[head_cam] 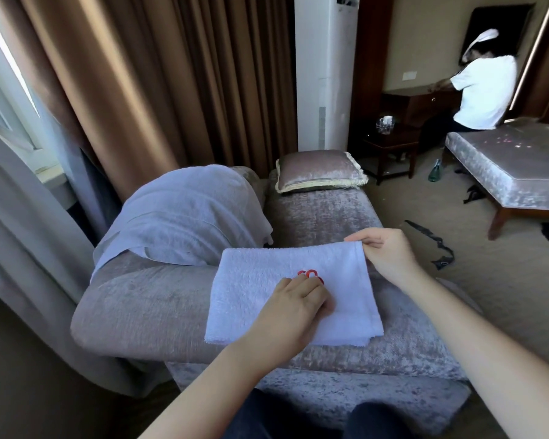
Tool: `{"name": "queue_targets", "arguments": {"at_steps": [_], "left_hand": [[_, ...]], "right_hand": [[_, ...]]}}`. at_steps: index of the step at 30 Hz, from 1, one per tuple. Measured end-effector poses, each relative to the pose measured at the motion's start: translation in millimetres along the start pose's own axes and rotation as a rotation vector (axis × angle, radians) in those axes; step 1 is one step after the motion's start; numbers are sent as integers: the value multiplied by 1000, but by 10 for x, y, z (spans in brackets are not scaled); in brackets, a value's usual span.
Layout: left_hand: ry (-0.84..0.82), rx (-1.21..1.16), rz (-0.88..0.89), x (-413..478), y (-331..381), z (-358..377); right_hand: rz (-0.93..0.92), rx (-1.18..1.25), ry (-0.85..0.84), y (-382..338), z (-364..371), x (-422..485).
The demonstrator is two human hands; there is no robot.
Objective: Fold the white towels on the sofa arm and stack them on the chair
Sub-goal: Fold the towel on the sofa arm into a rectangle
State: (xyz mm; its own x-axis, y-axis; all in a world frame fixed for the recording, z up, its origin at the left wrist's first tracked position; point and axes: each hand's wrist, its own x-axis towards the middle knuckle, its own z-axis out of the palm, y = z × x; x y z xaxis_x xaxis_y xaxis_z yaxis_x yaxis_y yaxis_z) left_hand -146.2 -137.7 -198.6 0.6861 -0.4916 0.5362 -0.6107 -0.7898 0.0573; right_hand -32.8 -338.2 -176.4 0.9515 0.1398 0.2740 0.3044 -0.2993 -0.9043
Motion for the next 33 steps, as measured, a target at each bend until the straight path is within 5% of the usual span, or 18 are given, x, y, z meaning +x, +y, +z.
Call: {"name": "queue_targets", "arguments": {"at_steps": [5,8,10,14,22,26,29,33], "left_hand": [[-30,-371,-192,-9,-141,-263],[151,-232,-432,31,-644,-439],[63,-65,-569,56,-967,-485],[-189,-92,-792,108,-1226,-432],[83,53,-766,57,-1156,-343],[207,184,-503,18,-932,-414],[123,153,-338,-46,-598,-255],[-77,264,-342,-291,-365,49]], "right_hand": [[84,-43,-110,61,-4,-30],[294,149,-89,-22,-45,-43],[318,118,-82,-47,5,-68],[139,-206,-52,-31,194,-96],[32,-377,129,35,402,-86],[-85,-672,174,-119,375,-203],[-317,-681,163,-262,508,-455],[-372,-813,17,-34,668,-660]]}}
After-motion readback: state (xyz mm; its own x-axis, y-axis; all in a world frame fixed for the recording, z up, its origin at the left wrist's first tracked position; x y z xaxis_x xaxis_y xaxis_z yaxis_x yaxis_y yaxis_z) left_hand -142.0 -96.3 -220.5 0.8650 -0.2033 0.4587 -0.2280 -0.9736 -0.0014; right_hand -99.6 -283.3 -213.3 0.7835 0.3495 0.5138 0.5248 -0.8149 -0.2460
